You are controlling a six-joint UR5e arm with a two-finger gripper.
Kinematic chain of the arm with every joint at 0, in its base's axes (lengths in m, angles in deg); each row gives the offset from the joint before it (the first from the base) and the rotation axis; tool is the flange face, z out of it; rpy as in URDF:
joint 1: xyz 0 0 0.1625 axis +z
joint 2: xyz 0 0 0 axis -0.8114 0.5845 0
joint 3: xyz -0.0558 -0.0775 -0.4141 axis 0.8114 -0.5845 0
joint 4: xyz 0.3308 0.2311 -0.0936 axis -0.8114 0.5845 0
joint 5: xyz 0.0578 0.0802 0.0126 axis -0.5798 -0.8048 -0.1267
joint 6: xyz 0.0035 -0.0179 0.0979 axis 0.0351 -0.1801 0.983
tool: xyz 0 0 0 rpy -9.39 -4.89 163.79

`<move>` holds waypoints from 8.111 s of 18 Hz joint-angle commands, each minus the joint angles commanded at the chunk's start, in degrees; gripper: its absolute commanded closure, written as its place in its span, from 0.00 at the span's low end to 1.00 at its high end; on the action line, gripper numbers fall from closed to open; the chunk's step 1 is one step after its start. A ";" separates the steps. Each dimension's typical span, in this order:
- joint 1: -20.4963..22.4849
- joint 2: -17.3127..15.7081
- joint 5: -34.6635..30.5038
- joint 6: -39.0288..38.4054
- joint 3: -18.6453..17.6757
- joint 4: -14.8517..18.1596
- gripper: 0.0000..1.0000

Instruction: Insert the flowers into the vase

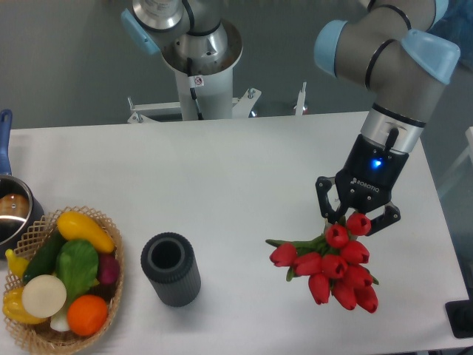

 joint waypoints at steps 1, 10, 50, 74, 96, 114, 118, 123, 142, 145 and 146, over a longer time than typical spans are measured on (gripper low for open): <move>0.17 -0.17 0.09 -0.17 0.18 -0.79 1.00; 0.26 0.00 19.49 -0.35 -0.26 -9.41 1.00; -8.70 -5.37 41.49 11.69 -14.77 -10.55 1.00; -10.37 -0.79 40.87 18.90 -19.33 -10.55 0.95; -10.46 2.99 39.02 26.09 -21.96 -10.55 0.85; -10.55 3.69 38.94 28.30 -25.31 -10.55 0.23; -10.46 3.51 37.88 28.21 -26.10 -10.55 0.00; -9.58 3.25 36.57 28.30 -26.54 -10.64 0.00; 9.65 -10.19 16.96 28.48 -29.53 -10.55 0.00; 13.26 -10.90 15.83 28.56 -28.74 -10.64 0.00; 14.40 -11.86 12.78 28.65 -28.22 -10.55 0.00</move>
